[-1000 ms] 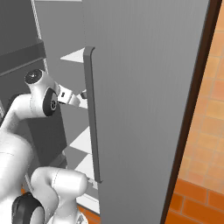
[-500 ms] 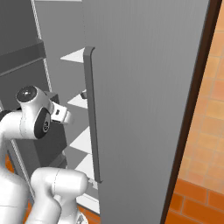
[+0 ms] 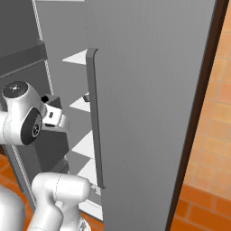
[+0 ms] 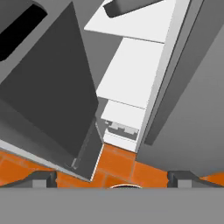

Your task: Take the meat container that has the shrimp and place it on the second highest rack of the freezer. Then take the vegetable container that has the eggplant and lemon wedge and place it on the highest rack of the freezer.

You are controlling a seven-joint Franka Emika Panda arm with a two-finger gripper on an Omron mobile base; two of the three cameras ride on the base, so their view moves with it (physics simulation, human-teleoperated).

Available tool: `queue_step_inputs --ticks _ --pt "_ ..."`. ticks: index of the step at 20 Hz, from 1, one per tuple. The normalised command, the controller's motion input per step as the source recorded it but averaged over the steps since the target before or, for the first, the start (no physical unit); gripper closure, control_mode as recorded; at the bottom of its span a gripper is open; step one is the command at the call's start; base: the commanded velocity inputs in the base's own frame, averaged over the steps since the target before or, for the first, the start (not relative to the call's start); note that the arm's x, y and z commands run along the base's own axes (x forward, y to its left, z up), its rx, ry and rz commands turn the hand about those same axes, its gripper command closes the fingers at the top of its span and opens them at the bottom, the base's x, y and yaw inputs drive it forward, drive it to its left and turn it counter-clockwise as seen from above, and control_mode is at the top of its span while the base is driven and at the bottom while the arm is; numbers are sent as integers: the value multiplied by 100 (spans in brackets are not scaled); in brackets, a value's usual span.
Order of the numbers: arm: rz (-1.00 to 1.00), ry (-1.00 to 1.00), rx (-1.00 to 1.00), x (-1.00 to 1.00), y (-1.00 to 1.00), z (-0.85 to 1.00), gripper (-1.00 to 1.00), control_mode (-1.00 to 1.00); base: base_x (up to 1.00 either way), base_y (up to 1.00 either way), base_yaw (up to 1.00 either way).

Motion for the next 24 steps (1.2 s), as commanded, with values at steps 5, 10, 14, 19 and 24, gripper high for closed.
queue_step_inputs --ticks 5,10,14,19,24 --pt "1 11 0 -74 -5 -11 -100 -100 0 0 0" --pt "1 -1 0 -29 0 -1 -100 -100 0 0 0" --pt "0 0 0 0 0 0 -100 -100 0 0 0" --pt "0 0 0 -4 0 0 -100 -100 0 0 0" --pt "0 0 0 0 0 0 -100 100 -91 8 0"
